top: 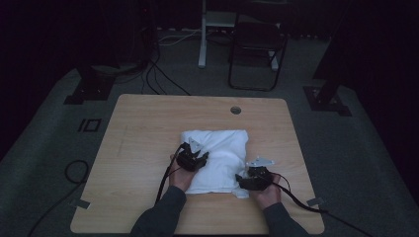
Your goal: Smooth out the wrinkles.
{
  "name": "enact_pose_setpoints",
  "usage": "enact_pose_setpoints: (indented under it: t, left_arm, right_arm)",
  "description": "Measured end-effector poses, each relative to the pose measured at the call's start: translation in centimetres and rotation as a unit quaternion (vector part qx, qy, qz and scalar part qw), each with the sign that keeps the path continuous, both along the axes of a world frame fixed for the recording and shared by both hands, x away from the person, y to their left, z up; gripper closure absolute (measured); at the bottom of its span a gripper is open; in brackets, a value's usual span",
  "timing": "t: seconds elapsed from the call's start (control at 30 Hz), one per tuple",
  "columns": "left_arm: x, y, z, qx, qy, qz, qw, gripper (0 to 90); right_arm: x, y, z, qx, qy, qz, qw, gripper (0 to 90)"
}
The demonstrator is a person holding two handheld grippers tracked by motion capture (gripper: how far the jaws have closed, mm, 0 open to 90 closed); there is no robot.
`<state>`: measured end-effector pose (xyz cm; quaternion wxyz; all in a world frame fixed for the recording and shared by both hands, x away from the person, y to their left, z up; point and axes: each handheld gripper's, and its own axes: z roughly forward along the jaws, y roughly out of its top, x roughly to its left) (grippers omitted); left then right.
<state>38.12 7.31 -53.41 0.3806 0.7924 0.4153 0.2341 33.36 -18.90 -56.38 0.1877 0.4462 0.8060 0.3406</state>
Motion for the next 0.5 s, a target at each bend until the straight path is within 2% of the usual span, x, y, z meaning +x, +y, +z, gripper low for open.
enact_pose_setpoints:
  t: [0.33, 0.5]
  left_arm:
    - [3.2, 2.1, 0.2, 0.011, -0.003, 0.037, 0.9992, 60.6]
    - [5.1, 2.6, 0.3, 0.011, -0.002, 0.045, 0.9989, 60.9]
  right_arm:
    - [3.5, 1.6, -0.2, 0.006, -0.016, -0.009, 0.9998, 30.5]
    - [3.9, 1.6, 0.0, 0.003, -0.024, -0.013, 0.9996, 30.5]
